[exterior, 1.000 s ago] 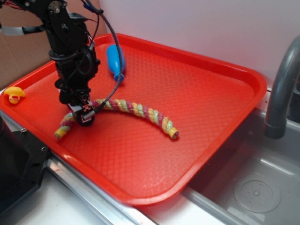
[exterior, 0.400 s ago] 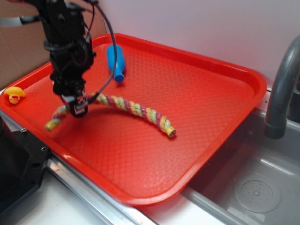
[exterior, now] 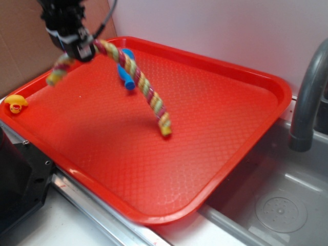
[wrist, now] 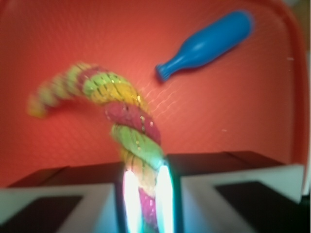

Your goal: Grab the multicolored rope.

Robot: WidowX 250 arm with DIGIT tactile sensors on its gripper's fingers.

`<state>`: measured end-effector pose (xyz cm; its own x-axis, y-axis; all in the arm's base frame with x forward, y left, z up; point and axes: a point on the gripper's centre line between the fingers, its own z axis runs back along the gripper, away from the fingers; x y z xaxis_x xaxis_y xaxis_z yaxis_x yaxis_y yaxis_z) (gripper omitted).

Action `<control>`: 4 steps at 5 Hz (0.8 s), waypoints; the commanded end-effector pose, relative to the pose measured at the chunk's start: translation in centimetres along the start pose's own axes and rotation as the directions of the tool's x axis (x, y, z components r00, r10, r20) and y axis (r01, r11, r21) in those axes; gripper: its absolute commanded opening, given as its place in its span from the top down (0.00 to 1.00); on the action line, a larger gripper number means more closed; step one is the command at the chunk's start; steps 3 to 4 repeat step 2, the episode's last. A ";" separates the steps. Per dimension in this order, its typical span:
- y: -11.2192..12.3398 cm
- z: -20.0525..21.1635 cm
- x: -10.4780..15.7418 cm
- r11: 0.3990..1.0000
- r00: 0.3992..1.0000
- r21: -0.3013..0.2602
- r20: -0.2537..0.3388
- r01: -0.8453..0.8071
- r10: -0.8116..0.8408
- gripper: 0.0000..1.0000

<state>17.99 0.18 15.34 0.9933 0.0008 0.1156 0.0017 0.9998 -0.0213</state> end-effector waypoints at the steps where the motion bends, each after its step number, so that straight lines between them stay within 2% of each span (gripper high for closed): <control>1: -0.8 10.9 1.2 0.993 0.992 -0.033 0.050 -0.113 0.114 1.00; 2: -1.1 10.9 1.1 0.994 0.993 0.006 0.049 -0.112 0.112 1.00; 4: -1.1 10.9 1.1 0.994 0.993 0.006 0.049 -0.112 0.112 1.00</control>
